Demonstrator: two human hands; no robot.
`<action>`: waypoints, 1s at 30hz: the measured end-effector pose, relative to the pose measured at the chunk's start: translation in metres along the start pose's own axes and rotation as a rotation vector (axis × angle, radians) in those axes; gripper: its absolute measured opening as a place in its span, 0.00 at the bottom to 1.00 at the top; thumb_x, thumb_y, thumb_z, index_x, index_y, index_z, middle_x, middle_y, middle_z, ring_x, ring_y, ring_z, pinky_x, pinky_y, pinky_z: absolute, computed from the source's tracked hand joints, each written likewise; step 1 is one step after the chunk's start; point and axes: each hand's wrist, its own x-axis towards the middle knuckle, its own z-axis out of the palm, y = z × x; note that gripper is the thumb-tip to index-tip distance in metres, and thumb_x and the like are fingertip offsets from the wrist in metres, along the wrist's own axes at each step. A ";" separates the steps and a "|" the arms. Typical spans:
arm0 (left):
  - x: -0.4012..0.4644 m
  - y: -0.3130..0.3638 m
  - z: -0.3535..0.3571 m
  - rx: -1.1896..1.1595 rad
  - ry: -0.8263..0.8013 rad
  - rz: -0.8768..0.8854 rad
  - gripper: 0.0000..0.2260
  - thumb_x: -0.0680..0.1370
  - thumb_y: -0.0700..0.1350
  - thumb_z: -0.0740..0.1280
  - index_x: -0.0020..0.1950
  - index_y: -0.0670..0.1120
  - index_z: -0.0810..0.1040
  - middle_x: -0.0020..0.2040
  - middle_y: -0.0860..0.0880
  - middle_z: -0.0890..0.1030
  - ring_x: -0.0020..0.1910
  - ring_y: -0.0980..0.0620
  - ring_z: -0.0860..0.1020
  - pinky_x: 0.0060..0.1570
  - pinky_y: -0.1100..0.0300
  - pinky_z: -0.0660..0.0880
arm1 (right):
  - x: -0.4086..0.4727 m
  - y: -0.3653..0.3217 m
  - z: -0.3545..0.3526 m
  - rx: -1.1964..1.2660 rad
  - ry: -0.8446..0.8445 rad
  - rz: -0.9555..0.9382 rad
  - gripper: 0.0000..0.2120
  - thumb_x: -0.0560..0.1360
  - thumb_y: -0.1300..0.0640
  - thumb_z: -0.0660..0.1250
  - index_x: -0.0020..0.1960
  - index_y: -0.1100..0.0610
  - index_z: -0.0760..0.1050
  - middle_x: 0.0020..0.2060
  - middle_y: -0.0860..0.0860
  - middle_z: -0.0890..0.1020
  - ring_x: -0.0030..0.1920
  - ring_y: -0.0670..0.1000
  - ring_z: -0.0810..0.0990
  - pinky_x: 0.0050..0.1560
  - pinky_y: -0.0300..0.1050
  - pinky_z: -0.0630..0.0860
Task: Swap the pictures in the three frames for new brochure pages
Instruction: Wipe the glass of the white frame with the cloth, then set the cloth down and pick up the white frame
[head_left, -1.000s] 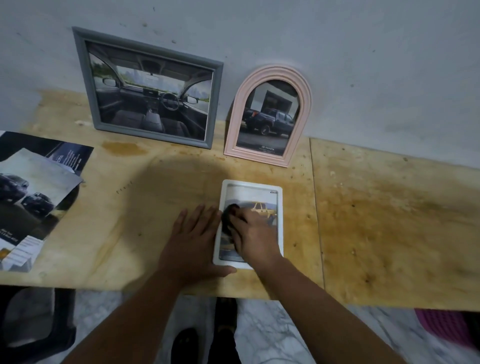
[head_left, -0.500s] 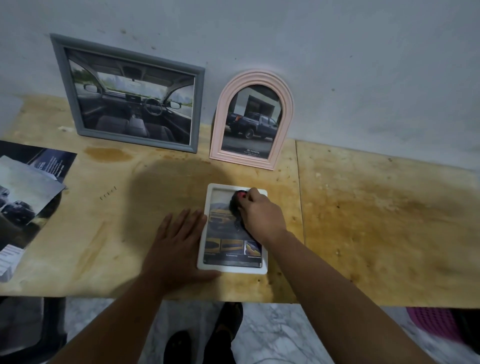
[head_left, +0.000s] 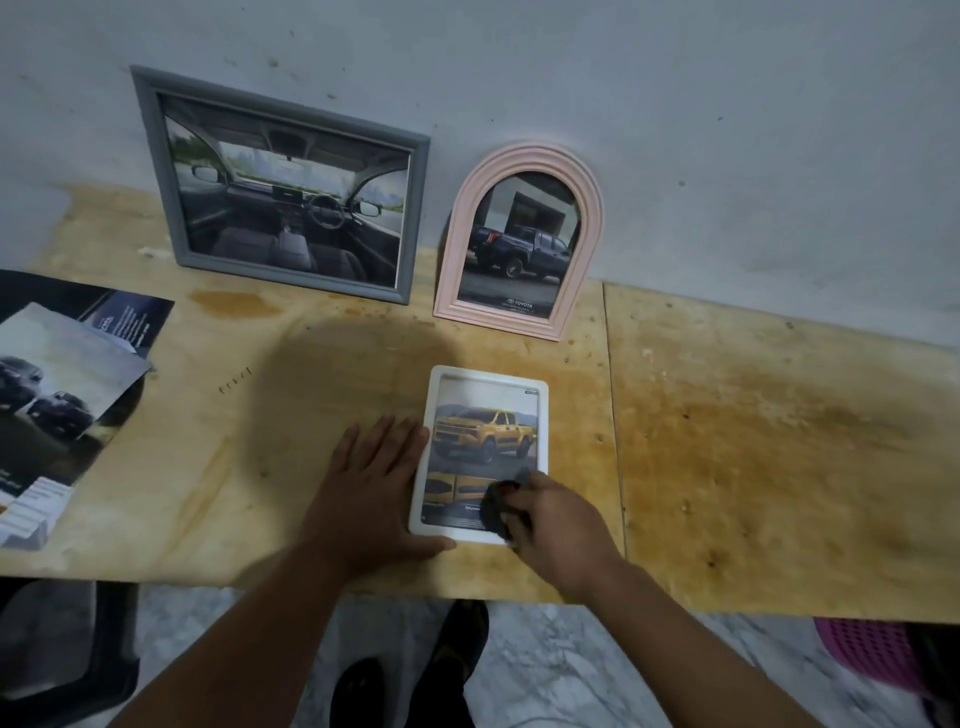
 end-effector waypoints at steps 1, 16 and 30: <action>0.000 0.000 0.000 -0.004 -0.003 0.002 0.59 0.64 0.84 0.58 0.84 0.47 0.57 0.84 0.47 0.56 0.84 0.45 0.50 0.79 0.35 0.53 | 0.011 0.004 -0.007 0.045 0.044 0.013 0.13 0.80 0.52 0.63 0.62 0.48 0.82 0.59 0.48 0.78 0.49 0.53 0.81 0.45 0.48 0.79; 0.002 0.001 0.005 0.003 0.068 0.022 0.56 0.65 0.81 0.62 0.82 0.44 0.63 0.82 0.44 0.62 0.82 0.41 0.59 0.78 0.35 0.55 | 0.021 -0.042 0.041 0.151 0.155 -0.257 0.13 0.77 0.54 0.66 0.60 0.50 0.83 0.53 0.51 0.80 0.50 0.55 0.81 0.43 0.48 0.79; 0.001 0.007 0.000 0.036 0.089 0.034 0.57 0.65 0.84 0.58 0.82 0.44 0.63 0.82 0.45 0.63 0.82 0.42 0.60 0.78 0.36 0.55 | -0.029 0.099 -0.038 1.201 0.432 0.891 0.12 0.83 0.52 0.66 0.47 0.58 0.84 0.49 0.60 0.86 0.50 0.61 0.85 0.54 0.63 0.82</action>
